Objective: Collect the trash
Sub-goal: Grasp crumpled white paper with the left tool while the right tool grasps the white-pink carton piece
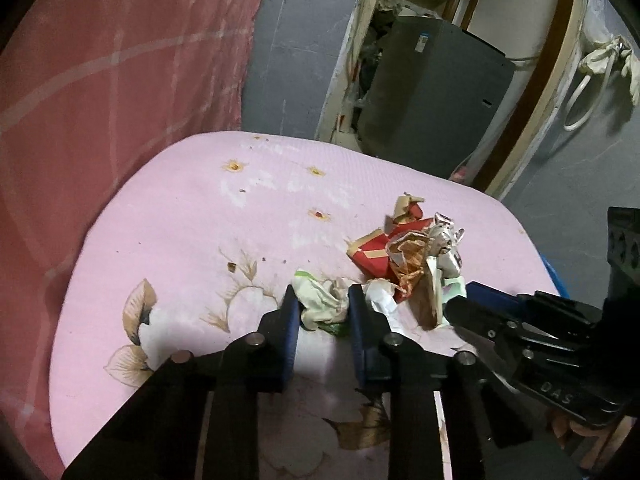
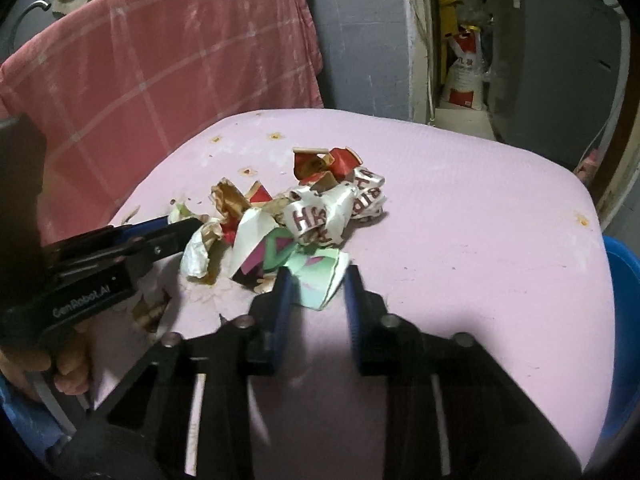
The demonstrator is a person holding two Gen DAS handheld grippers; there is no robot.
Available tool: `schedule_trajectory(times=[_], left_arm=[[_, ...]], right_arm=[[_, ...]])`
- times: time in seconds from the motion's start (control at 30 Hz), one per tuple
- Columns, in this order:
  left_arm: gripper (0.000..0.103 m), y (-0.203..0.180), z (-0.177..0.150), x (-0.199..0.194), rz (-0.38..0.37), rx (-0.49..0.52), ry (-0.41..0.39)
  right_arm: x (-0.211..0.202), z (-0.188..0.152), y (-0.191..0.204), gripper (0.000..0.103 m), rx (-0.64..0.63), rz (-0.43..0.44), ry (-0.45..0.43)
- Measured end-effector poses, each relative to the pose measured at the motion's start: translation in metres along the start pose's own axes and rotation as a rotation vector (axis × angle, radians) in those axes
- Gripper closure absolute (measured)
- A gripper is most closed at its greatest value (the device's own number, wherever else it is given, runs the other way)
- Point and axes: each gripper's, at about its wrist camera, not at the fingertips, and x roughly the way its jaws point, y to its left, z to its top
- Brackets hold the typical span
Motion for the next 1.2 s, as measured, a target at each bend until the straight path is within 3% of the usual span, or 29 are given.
schedule_trajectory(times=[0.2,0.63,0.7,0.8,0.83,1.1,1.2], left_arm=[[0.086,-0.001,-0.002,-0.006,-0.009,-0.003,-0.002],[0.087,0.001,-0.009,-0.019,0.041,-0.022,-0.023],[0.087,0.004,-0.009,-0.022,0.053,-0.028,-0.031],[0.087,0.013,-0.009,-0.025,0.065,-0.046,-0.042],[0.087,0.016,-0.009,-0.026,0.064,-0.056,-0.043],[0.087,0.027,-0.009,-0.028,0.054,-0.083,-0.047],[0.087,0.028,-0.009,-0.028,0.054,-0.085,-0.047]], right_arm=[[-0.006,-0.004,-0.005,0.102,0.032,0.024,-0.016],[-0.01,-0.011,-0.002,0.101,0.053,0.038,-0.02],[-0.01,-0.009,-0.001,0.095,0.056,0.041,-0.015],[-0.01,-0.007,0.003,0.067,0.051,0.058,-0.017],[-0.009,-0.006,0.006,0.062,0.043,0.063,-0.017],[0.009,0.009,0.024,0.046,-0.009,0.018,0.034],[0.014,0.012,0.025,0.045,-0.004,0.002,0.043]])
